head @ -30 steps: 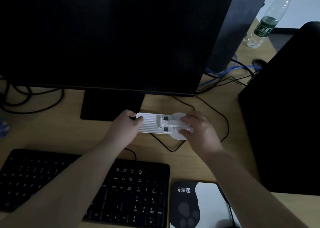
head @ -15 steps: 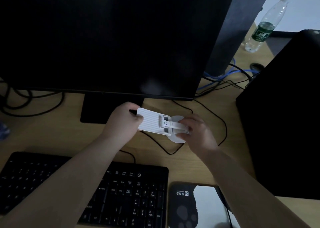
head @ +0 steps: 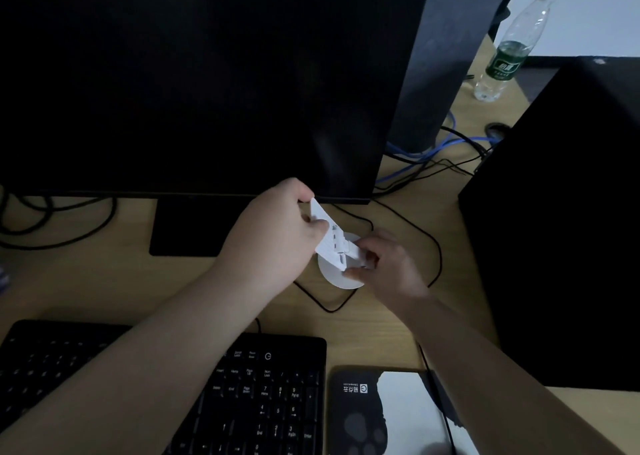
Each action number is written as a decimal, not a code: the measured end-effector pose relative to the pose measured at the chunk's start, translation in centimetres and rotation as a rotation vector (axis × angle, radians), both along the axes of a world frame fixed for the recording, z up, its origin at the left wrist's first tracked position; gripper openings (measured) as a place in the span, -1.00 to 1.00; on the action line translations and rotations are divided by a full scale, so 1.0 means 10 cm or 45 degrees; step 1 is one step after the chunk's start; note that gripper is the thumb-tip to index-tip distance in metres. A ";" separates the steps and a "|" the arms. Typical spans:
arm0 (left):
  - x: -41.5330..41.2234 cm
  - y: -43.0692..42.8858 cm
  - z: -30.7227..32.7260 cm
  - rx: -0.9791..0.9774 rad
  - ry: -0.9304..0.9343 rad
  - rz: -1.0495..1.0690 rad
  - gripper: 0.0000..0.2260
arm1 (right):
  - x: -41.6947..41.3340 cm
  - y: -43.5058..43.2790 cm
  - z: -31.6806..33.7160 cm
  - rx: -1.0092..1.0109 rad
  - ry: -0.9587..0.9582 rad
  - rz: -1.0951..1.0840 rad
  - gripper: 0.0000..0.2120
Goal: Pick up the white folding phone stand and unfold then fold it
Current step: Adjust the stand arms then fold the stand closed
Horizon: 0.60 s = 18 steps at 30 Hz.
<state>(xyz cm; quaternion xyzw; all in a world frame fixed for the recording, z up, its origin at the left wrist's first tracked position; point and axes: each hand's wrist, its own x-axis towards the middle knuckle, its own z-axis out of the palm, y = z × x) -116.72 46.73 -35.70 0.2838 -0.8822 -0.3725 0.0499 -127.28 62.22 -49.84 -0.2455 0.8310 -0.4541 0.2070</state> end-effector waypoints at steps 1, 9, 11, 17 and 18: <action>-0.02 0.02 0.01 -0.004 0.005 -0.009 -0.65 | 0.00 0.00 0.00 0.009 0.012 0.006 -0.73; -0.10 -0.06 0.00 0.087 0.035 -0.066 -0.85 | -0.02 0.00 -0.03 0.062 0.125 0.048 -0.76; -0.05 -0.23 -0.10 0.175 0.059 -0.025 -0.82 | 0.00 0.02 -0.05 0.040 0.132 0.049 -0.77; 0.17 -0.51 -0.42 0.354 0.084 -0.275 -0.53 | 0.01 0.05 -0.06 -0.007 0.151 0.053 -0.68; 0.19 -0.52 -0.43 0.372 0.101 -0.313 -0.54 | 0.00 0.06 -0.06 0.006 0.163 0.071 -0.69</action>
